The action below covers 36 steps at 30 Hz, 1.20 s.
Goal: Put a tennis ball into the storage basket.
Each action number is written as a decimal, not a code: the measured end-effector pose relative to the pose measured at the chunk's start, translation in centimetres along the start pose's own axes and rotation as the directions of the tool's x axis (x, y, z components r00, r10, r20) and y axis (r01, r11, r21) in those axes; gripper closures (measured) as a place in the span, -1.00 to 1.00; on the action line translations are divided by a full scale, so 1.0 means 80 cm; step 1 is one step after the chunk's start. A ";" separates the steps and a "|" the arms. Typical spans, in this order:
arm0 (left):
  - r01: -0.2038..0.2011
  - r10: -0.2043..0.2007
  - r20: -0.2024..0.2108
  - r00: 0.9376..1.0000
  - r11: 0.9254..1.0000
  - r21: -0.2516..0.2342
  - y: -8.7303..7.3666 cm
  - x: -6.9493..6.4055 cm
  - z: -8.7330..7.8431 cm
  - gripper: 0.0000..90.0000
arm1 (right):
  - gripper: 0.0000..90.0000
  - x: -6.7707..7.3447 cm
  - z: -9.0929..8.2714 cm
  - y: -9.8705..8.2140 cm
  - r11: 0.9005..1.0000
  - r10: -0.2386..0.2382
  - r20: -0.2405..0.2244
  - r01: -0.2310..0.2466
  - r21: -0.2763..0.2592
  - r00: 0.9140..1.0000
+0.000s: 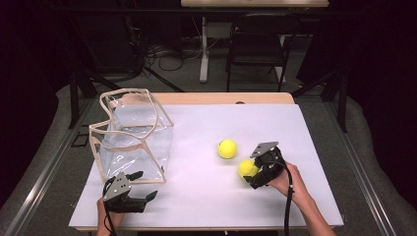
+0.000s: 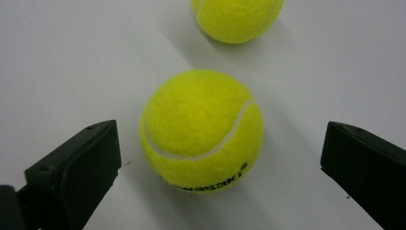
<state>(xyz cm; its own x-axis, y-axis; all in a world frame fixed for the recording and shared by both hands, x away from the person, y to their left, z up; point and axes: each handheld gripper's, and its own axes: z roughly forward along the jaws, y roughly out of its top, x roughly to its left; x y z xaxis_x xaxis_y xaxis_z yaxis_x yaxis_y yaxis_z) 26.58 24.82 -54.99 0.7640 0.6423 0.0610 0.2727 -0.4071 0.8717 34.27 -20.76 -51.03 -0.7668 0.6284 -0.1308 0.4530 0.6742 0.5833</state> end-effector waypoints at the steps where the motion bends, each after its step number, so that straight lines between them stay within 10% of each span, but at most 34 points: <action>1: 0.002 -0.002 -0.001 1.000 1.000 -0.001 0.000 0.000 0.000 -0.65 | -1.00 -0.001 0.003 0.001 1.000 0.000 -0.003 0.000 0.000 1.000; 36: 0.001 -0.001 0.003 1.000 1.000 0.000 0.000 0.000 0.001 -0.65 | -0.92 0.000 0.032 0.012 0.996 -0.030 -0.049 0.034 0.079 0.998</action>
<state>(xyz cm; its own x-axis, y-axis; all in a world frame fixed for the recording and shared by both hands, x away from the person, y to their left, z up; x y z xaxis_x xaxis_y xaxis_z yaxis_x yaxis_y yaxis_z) 26.65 24.80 -55.03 0.7653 0.6410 0.0590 0.2733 -0.4065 0.8718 35.85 -19.15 -52.52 -0.8015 0.5881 -0.1087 0.4613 0.7236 0.5135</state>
